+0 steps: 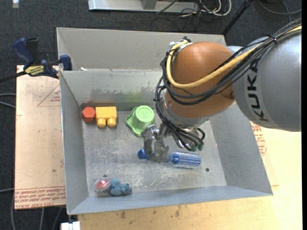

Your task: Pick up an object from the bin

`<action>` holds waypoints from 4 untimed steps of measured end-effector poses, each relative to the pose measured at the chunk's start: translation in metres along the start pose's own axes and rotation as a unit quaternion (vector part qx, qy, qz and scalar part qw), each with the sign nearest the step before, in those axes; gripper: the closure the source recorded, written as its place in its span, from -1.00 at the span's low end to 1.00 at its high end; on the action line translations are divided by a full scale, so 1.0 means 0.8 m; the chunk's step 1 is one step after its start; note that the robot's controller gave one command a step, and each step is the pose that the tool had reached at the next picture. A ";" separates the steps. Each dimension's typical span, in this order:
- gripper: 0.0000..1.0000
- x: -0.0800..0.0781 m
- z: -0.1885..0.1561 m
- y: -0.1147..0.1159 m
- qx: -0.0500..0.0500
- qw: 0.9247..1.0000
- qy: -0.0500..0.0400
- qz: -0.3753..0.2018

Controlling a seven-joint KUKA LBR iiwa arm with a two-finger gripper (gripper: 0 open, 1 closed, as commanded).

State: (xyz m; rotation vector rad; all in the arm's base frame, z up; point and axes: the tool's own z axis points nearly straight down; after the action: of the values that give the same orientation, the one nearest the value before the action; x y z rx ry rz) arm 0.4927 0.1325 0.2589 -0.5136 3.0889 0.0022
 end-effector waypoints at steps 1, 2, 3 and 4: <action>1.00 -0.010 0.180 -0.027 0.001 0.959 0.007 0.283; -1.00 -0.012 0.178 -0.027 0.001 0.959 0.005 0.283; -1.00 0.015 0.238 0.007 0.001 0.965 0.003 0.261; 1.00 0.015 0.236 0.006 0.001 0.965 0.005 0.261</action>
Offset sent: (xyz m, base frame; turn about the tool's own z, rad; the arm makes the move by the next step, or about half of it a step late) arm 0.0171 -0.0168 -0.1419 0.5752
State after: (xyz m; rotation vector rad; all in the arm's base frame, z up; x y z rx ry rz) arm 0.4814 0.1334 0.0699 0.3128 3.1264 0.0016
